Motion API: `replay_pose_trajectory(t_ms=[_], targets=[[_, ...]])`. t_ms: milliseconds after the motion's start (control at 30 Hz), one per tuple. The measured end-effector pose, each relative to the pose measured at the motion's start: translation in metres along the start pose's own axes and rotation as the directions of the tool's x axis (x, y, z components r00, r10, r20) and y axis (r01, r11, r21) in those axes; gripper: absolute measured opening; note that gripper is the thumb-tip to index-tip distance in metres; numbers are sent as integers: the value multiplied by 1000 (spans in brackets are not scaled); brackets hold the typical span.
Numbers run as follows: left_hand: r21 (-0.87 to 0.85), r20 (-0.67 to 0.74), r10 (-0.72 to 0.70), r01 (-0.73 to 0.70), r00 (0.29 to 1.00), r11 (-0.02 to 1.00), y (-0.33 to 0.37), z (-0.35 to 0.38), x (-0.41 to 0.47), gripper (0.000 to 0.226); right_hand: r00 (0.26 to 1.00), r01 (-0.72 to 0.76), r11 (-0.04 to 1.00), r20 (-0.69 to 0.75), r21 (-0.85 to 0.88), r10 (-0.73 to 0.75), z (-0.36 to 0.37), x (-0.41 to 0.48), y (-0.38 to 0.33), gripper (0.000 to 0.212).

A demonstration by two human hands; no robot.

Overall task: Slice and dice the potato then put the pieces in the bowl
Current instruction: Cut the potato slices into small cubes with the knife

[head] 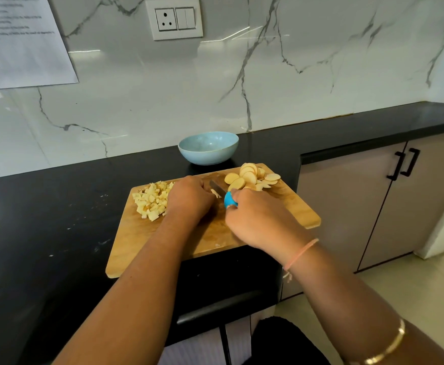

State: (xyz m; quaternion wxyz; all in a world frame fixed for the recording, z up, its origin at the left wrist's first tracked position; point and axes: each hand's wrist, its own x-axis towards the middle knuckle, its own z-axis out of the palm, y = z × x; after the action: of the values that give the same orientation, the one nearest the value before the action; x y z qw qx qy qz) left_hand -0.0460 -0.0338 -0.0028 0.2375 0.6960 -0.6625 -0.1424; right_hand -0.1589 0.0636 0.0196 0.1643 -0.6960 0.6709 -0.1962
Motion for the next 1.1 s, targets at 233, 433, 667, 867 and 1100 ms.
replay_pose_trajectory(t_ms=[233,433,667,867,1100], targets=[[44,-8,27,-27,1000,999,1,3,-2,11,998,-21,1000,54,7,21,9,8,1,41],[22,-24,23,-23,999,999,0,4,-2,13,996,15,1000,88,0,-15,4,-12,3,42],[33,-41,32,-30,999,999,-3,3,0,23,997,20,999,77,-36,-17,-17,-33,8,41],[-89,-35,-10,7,999,996,-5,-2,4,9,1000,28,1000,-6,6,-28,-19,-25,4,42],[-147,7,-25,26,1000,989,-4,-5,-1,20,998,9,1000,60,-7,-8,-3,-2,-9,42]])
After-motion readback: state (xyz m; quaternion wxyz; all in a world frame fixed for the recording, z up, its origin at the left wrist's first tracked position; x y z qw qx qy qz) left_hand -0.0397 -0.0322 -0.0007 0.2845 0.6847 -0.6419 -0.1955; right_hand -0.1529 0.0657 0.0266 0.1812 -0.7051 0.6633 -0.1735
